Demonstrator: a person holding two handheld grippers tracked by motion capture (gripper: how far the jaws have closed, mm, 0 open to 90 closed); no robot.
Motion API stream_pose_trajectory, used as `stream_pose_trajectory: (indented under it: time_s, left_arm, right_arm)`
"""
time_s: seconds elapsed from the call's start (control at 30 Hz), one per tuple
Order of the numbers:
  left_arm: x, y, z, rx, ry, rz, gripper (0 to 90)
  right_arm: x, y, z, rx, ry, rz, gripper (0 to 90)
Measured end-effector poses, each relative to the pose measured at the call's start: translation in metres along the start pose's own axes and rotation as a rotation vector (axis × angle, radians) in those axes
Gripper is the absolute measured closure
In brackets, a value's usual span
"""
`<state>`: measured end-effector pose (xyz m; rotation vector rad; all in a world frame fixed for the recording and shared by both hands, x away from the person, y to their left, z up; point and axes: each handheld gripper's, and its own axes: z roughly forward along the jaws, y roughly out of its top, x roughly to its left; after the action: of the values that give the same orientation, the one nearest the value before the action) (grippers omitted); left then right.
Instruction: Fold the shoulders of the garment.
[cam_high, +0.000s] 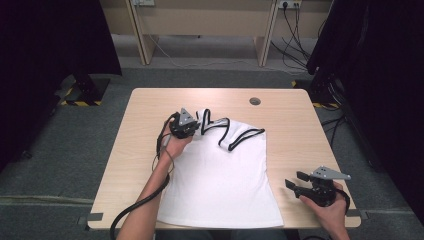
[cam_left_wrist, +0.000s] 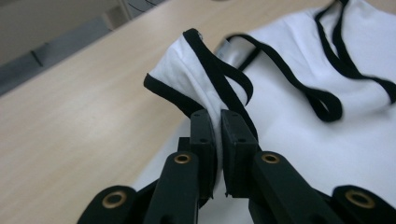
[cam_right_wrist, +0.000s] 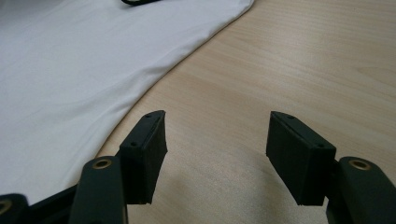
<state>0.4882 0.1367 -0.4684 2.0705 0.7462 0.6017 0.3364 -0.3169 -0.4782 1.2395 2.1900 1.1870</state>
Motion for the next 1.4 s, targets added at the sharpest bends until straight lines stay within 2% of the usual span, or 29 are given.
stream_pose_trajectory:
  time_s: [0.03,0.1,0.13,0.2,0.23,0.3,0.4,0.53,0.7,0.77,0.83,0.93,1.0,1.07,1.13,1.23,1.33,1.4]
  left_arm:
    - [-0.003,-0.004,-0.002,0.024,-0.028,0.012,82.1]
    - [-0.003,-0.004,-0.002,0.024,-0.028,0.012,80.3]
    - [-0.005,-0.006,-0.006,0.043,-0.052,0.024,80.3]
    - [-0.005,-0.006,-0.006,0.043,-0.052,0.024,77.1]
    - [-0.009,-0.007,-0.010,0.060,-0.083,0.041,77.1]
    - [-0.009,-0.007,-0.010,0.060,-0.083,0.041,74.9]
    - [-0.016,-0.010,-0.018,0.084,-0.107,0.069,72.6]
    - [-0.019,-0.016,-0.028,0.105,-0.129,0.078,67.8]
    - [-0.022,-0.016,-0.049,0.109,-0.151,0.106,62.3]
    - [-0.021,-0.013,-0.058,0.099,-0.137,0.119,60.9]
    - [-0.021,-0.006,-0.063,0.092,-0.127,0.143,59.7]
    - [-0.025,0.010,-0.062,0.085,-0.140,0.180,57.3]
    - [-0.029,0.020,-0.055,0.082,-0.159,0.199,56.2]
    - [-0.033,0.029,-0.045,0.098,-0.182,0.225,54.8]
    - [-0.037,0.036,-0.033,0.123,-0.211,0.248,53.8]
    - [-0.041,0.039,-0.017,0.180,-0.244,0.285,54.1]
    - [-0.043,0.036,-0.011,0.219,-0.264,0.296,54.5]
    - [-0.043,0.033,-0.011,0.237,-0.271,0.290,54.9]
  right_arm:
    - [0.000,0.000,0.000,-0.001,-0.001,-0.002,38.3]
    - [0.000,0.000,0.000,0.002,-0.001,0.004,38.3]
    - [0.000,0.000,0.000,0.002,-0.001,0.004,38.2]
    - [0.000,0.000,0.000,0.002,-0.001,0.005,38.2]
    - [0.000,0.000,0.000,0.002,-0.001,0.005,38.2]
    - [0.000,0.000,0.000,0.002,-0.001,0.005,38.2]
    - [0.000,0.000,0.000,0.002,0.000,0.006,38.2]
    - [0.000,0.000,0.001,0.004,0.001,0.006,38.1]
    - [0.000,0.001,0.002,0.014,0.008,-0.001,37.8]
    - [0.001,0.005,0.003,0.030,0.018,-0.018,37.7]
    - [0.002,0.014,0.003,0.025,0.022,-0.031,38.2]
    - [0.006,0.035,0.009,0.034,0.030,-0.075,38.9]
    - [0.010,0.053,0.016,0.048,0.051,-0.113,39.7]
    - [0.016,0.070,0.028,0.068,0.066,-0.153,41.0]
    - [0.021,0.087,0.041,0.091,0.102,-0.174,42.2]
    - [0.032,0.111,0.064,0.121,0.161,-0.198,43.7]
    - [0.041,0.129,0.086,0.159,0.182,-0.242,45.1]
    - [0.047,0.137,0.100,0.163,0.181,-0.267,47.3]
